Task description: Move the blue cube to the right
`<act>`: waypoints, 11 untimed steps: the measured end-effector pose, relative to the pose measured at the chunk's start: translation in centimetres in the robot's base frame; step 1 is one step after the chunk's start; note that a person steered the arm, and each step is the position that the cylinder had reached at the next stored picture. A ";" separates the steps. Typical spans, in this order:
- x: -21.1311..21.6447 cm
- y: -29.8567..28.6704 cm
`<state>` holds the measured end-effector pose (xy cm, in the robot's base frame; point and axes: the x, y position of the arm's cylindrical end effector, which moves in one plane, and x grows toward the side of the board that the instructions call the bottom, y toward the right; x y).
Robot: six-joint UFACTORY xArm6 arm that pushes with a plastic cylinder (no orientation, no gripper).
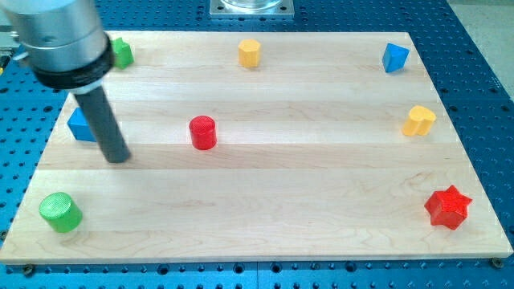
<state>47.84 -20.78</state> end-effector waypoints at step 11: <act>-0.7 5.1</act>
